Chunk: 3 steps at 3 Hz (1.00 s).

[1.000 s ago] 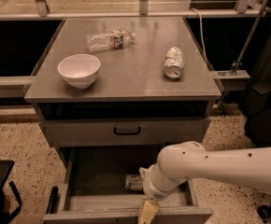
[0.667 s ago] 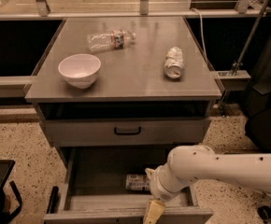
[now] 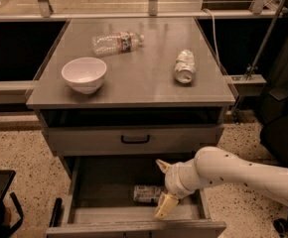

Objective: Pick blue plastic bottle from middle drawer and place on counter

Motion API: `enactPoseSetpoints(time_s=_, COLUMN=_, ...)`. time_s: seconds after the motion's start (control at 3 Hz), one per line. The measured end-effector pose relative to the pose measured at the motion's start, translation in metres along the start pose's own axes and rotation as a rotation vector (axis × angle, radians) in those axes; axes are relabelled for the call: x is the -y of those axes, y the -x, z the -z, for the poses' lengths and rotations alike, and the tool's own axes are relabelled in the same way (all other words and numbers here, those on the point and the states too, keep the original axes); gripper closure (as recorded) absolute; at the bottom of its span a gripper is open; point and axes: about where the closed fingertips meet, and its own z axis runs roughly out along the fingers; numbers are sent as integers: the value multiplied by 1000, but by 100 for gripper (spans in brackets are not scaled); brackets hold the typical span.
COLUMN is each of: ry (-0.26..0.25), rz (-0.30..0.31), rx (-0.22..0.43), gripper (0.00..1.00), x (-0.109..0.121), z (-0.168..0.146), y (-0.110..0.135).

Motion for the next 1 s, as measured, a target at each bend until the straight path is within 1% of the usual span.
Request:
enactPoseSetpoints(time_s=0.67, ry=-4, rz=15, rx=-15, gripper=0, x=0, z=-1, y=1)
enactPoseSetpoints(time_s=1.0, ry=-7, rz=16, rx=-92, gripper=0, x=-11, z=-27, y=-16)
